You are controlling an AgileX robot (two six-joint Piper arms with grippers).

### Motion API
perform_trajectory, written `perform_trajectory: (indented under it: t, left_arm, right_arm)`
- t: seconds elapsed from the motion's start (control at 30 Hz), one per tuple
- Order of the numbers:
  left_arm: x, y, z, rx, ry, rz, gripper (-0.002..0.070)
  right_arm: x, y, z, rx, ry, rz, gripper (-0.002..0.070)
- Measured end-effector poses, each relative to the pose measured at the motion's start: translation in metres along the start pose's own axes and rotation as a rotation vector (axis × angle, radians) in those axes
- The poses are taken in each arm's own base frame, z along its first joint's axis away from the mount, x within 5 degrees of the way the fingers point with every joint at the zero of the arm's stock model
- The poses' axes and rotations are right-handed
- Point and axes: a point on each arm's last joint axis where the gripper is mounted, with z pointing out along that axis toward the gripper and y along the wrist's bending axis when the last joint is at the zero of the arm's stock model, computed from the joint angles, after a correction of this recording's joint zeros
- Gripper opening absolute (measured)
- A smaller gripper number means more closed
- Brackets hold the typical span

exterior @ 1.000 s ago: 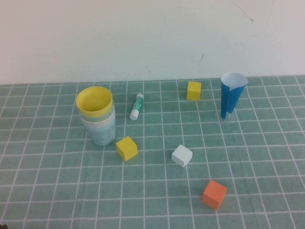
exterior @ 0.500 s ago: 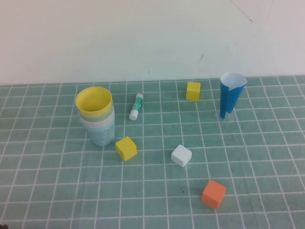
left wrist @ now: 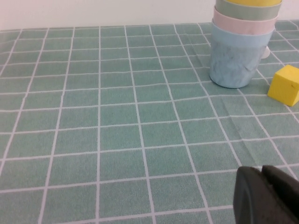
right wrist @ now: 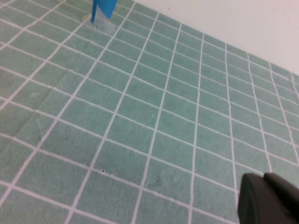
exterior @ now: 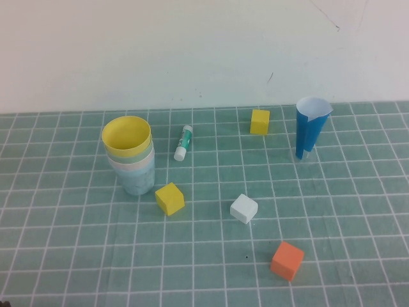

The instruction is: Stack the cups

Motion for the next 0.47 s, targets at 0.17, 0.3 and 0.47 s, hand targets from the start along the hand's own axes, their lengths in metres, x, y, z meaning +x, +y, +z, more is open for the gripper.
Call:
perform_trajectory:
  t: [0.17, 0.3, 0.47]
  left_arm:
    - [0.0000, 0.0000, 0.0000, 0.000, 0.000, 0.000, -0.0002]
    - [0.0000, 0.0000, 0.0000, 0.000, 0.000, 0.002, -0.0002]
    - [0.0000, 0.0000, 0.0000, 0.000, 0.000, 0.002, -0.0002]
  right_arm:
    - [0.0000, 0.0000, 0.0000, 0.000, 0.000, 0.000, -0.0001]
    - [0.0001, -0.0005, 0.0000, 0.009, 0.003, 0.003, -0.0001]
    - [0.0003, -0.0009, 0.0000, 0.016, 0.006, 0.006, -0.0001]
